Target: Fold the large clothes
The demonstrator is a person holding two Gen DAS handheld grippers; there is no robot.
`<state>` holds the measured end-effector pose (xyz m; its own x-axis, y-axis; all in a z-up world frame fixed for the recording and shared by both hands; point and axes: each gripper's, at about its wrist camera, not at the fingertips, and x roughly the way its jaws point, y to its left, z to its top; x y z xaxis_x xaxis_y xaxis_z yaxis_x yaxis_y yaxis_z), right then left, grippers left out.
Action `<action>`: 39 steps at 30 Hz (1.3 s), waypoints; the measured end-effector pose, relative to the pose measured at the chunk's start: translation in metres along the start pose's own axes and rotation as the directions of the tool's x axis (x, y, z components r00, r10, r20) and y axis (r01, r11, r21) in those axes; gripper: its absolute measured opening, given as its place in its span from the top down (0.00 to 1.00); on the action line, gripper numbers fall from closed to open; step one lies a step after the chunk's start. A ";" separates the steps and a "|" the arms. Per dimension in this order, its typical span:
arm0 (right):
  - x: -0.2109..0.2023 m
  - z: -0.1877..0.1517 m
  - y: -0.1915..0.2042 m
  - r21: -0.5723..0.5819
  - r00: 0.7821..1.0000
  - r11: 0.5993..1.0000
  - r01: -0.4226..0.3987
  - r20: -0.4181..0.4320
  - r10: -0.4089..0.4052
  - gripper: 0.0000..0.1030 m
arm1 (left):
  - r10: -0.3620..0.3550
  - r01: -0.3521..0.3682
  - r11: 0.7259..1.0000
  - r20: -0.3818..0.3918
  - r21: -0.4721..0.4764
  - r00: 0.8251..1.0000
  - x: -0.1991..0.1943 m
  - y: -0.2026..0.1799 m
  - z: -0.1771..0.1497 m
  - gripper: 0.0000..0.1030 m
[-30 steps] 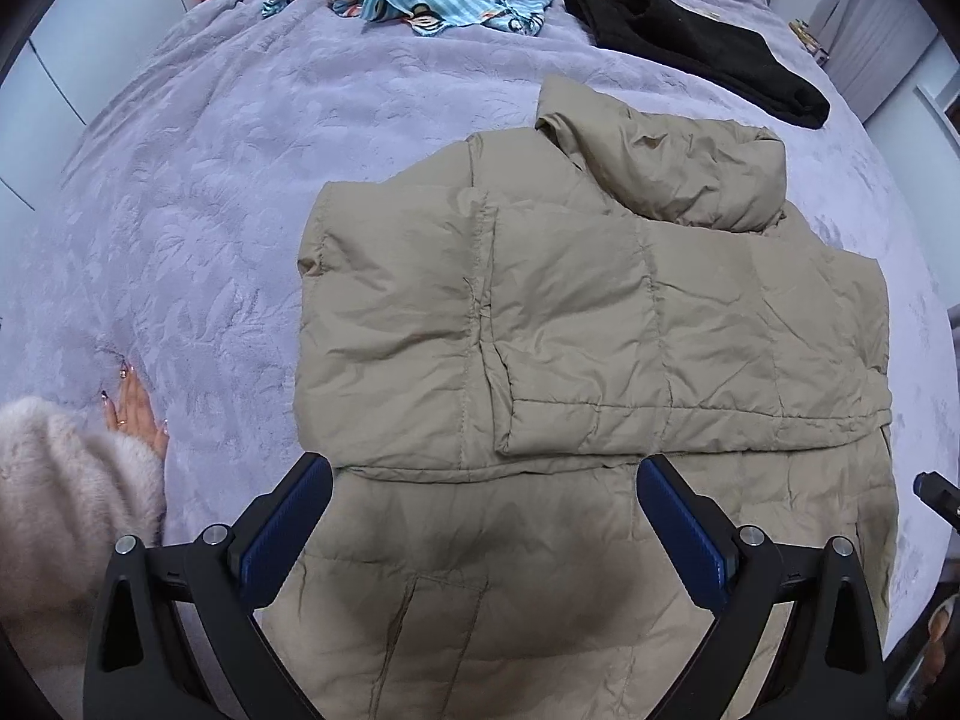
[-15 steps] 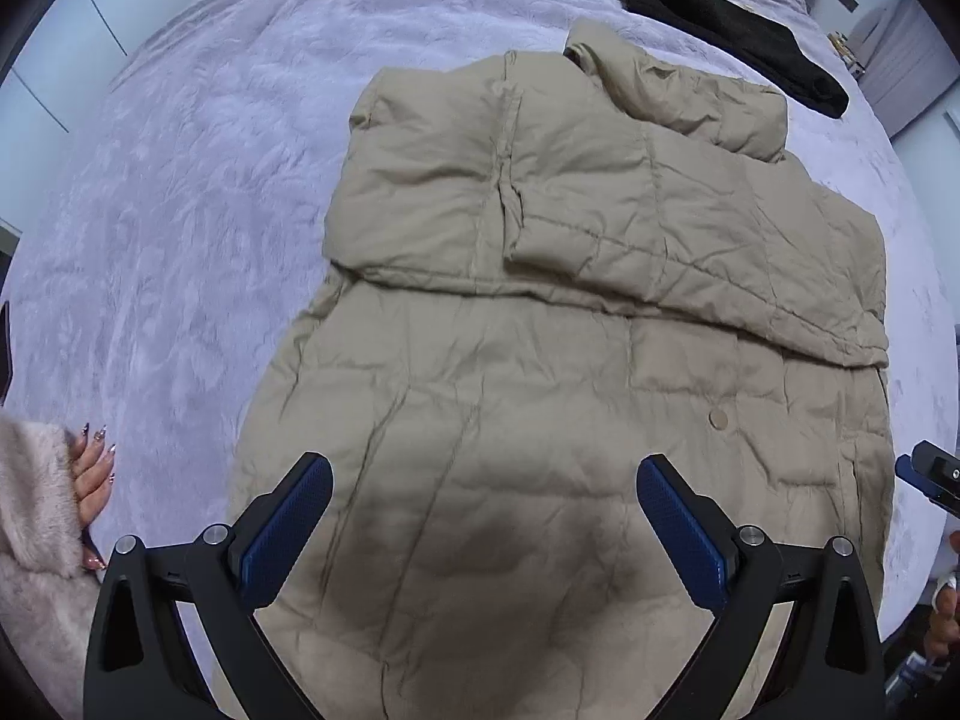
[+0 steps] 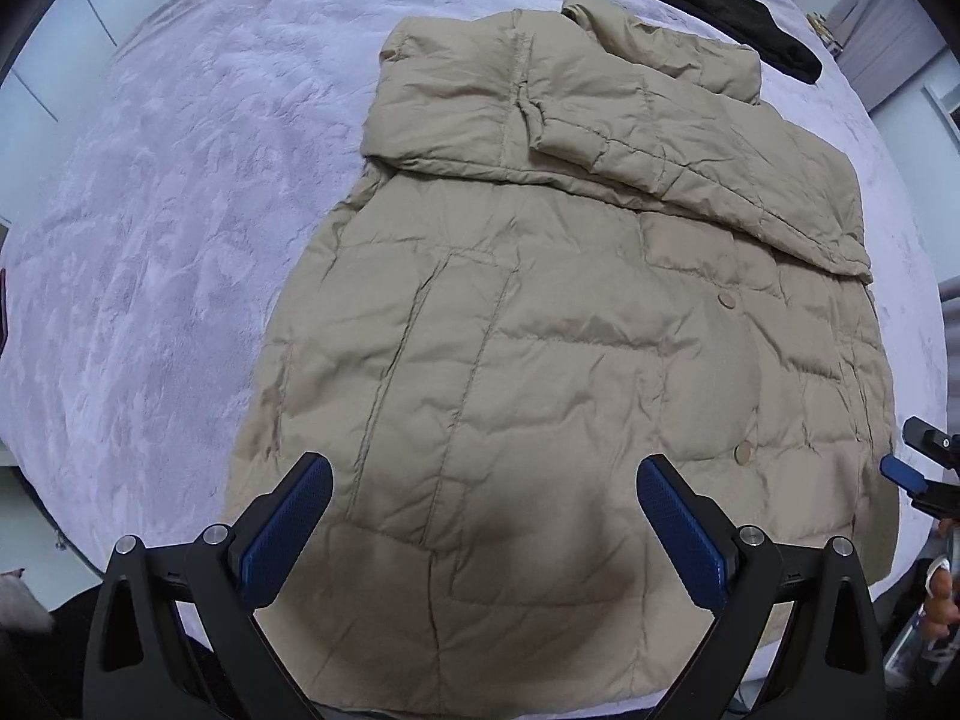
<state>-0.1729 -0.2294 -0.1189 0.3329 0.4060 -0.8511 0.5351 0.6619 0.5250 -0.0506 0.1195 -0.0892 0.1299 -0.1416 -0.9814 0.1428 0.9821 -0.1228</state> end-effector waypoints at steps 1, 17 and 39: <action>-0.001 -0.007 -0.001 0.012 1.000 1.000 0.006 0.008 -0.006 0.13 | -0.012 0.012 1.000 -0.005 -0.010 1.000 0.000 0.007 -0.004 0.01; -0.065 -0.111 -0.100 0.374 0.971 0.919 -0.122 0.235 0.033 0.13 | -0.208 0.190 0.960 -0.067 -0.206 0.976 0.012 0.126 -0.073 0.01; -0.011 -0.123 -0.124 0.569 0.929 0.737 -0.365 0.277 0.246 0.34 | -0.456 0.431 0.862 -0.038 -0.266 0.889 0.028 0.078 -0.064 0.87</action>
<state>-0.3384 -0.2388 -0.1755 0.6559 0.3649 -0.6608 0.7148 -0.0189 0.6991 -0.0990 0.1998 -0.1353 0.0129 -0.5687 -0.8224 -0.0820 0.8191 -0.5677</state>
